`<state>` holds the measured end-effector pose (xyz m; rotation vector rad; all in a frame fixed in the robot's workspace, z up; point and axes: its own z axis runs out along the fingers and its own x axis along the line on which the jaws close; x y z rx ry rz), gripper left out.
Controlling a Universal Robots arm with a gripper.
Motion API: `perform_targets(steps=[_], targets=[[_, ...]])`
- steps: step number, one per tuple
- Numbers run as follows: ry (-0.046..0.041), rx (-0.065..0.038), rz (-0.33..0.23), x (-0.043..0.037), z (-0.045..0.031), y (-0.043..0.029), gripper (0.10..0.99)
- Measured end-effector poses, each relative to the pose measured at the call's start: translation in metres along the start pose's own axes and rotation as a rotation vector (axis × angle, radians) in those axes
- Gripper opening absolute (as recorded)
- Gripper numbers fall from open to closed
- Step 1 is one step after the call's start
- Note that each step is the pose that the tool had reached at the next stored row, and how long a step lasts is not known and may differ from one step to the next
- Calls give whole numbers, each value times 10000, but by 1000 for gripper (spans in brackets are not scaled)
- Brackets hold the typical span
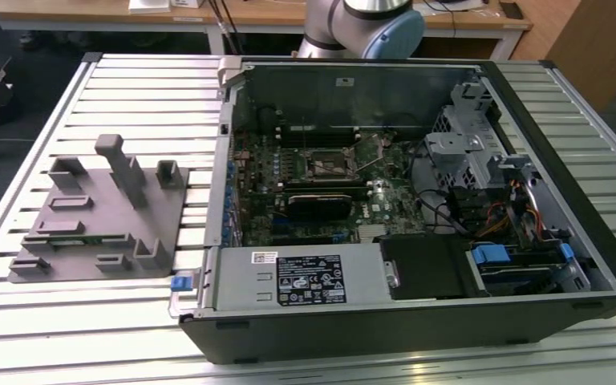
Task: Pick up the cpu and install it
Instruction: 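Pick up the cpu and move it towards the insertion slot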
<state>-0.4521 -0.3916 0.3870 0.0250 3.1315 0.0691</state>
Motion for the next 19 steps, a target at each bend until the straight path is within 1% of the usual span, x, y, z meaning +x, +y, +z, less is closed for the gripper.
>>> perform_targets(steps=[1,7,19], targets=[[1,-8,1,-24,0,1,541],[1,-21,0,-253,3,4,541],[0,-21,1,-739,8,12,541]])
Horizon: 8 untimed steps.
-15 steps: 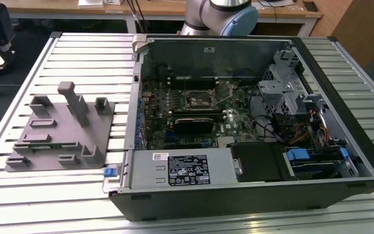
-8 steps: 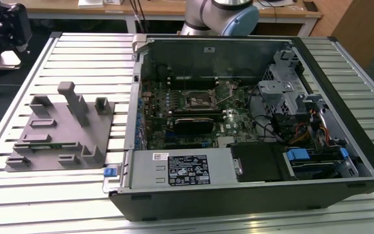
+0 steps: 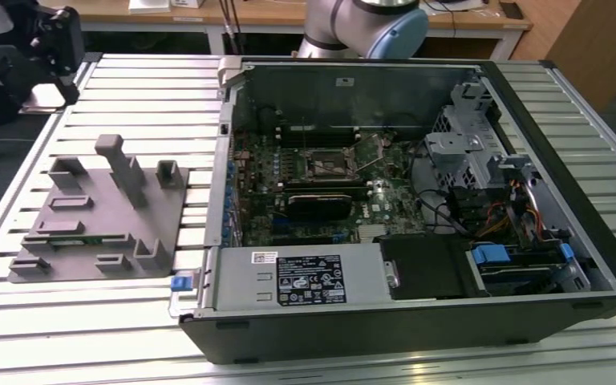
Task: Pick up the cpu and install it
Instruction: 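Pick up the cpu and move it towards the insertion slot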
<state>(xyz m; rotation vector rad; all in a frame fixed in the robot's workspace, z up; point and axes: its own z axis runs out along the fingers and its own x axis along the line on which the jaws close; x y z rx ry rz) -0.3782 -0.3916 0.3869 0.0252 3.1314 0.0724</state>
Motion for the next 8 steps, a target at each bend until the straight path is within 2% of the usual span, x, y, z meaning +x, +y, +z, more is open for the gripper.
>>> perform_targets(steps=[8], targets=[[1,1,0,-352,3,6,541]])
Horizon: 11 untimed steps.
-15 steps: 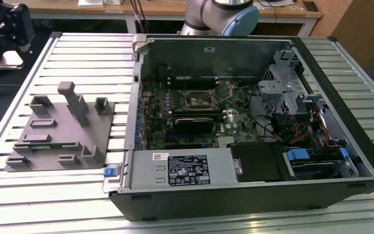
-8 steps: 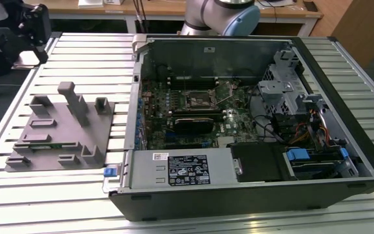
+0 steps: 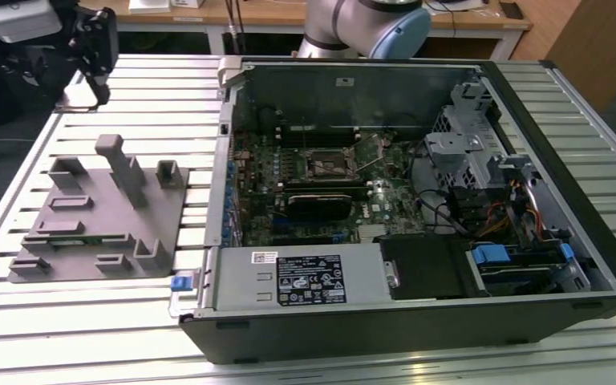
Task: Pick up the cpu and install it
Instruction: 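Pick up the cpu and move it towards the insertion slot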
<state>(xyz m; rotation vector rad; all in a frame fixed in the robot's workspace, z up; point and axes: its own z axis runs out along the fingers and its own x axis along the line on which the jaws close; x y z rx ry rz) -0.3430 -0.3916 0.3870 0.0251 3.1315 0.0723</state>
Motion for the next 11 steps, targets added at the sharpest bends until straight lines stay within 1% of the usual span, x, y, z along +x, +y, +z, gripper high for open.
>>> perform_targets(steps=[11], targets=[[0,-1,1,-437,5,7,541]])
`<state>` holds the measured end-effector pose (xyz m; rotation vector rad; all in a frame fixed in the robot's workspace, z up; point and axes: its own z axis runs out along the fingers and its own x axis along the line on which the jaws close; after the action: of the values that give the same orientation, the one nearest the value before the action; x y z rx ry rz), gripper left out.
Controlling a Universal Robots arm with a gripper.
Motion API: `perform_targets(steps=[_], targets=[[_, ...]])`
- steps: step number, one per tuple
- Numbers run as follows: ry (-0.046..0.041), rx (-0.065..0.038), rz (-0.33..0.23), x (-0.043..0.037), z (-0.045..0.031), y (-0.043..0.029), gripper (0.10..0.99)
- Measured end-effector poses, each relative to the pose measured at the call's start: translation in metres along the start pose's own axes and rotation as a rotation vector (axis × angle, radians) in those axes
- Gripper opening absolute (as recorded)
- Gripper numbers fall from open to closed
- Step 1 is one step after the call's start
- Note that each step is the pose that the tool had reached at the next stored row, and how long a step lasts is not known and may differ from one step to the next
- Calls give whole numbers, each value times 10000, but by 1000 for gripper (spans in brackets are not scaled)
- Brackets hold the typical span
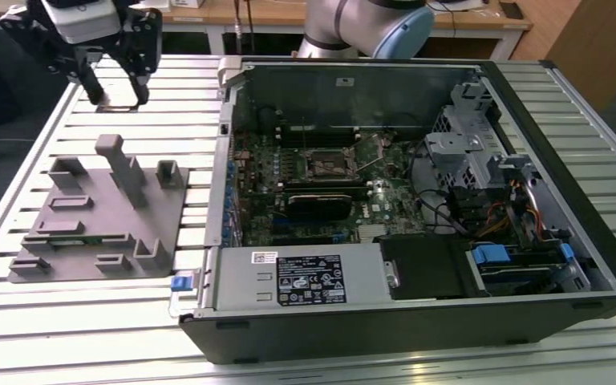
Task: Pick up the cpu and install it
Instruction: 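Pick up the cpu and move it towards the insertion slot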
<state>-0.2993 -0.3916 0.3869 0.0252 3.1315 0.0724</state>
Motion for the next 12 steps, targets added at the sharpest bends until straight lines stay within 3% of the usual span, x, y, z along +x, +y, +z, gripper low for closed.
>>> perform_targets(steps=[12], targets=[[-1,0,-1,-443,4,7,541]])
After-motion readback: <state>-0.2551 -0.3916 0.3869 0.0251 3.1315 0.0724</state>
